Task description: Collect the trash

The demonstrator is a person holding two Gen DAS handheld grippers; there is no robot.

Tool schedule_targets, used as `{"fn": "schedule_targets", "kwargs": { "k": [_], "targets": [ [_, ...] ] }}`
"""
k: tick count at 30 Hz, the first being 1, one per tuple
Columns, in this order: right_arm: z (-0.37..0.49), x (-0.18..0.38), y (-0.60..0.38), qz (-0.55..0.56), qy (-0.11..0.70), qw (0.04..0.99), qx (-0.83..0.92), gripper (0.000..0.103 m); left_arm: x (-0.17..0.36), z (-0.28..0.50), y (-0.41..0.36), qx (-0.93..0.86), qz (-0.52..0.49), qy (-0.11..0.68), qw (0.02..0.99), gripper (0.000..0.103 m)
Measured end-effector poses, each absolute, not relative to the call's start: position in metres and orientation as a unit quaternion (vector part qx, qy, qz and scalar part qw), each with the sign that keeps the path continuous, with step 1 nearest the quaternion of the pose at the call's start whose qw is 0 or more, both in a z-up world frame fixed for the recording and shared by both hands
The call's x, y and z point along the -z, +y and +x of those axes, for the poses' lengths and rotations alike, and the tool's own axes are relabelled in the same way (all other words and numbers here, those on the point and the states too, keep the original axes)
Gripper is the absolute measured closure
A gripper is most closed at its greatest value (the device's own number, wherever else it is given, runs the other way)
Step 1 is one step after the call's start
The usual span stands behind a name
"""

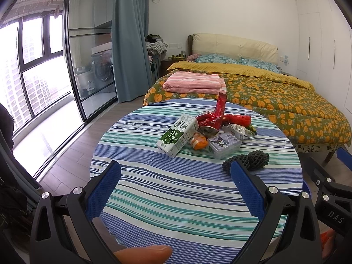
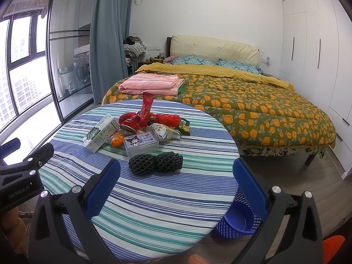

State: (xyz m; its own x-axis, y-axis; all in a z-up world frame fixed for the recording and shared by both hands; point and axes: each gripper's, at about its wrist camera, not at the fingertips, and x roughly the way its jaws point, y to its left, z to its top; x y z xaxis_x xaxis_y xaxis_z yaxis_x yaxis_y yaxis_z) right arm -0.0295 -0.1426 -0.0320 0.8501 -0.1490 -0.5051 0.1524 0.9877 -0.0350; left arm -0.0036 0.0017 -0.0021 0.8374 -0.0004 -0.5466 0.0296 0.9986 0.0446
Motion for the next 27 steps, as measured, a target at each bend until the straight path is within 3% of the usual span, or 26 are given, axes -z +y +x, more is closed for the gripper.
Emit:
{"fn": "schedule_targets", "kwargs": {
  "k": [27],
  "targets": [
    [-0.031, 0.044, -0.146, 0.006, 0.267, 0.96, 0.082, 0.004, 0.005, 0.001, 0.011, 0.006, 0.023, 0.293, 0.956, 0.004]
  ]
}}
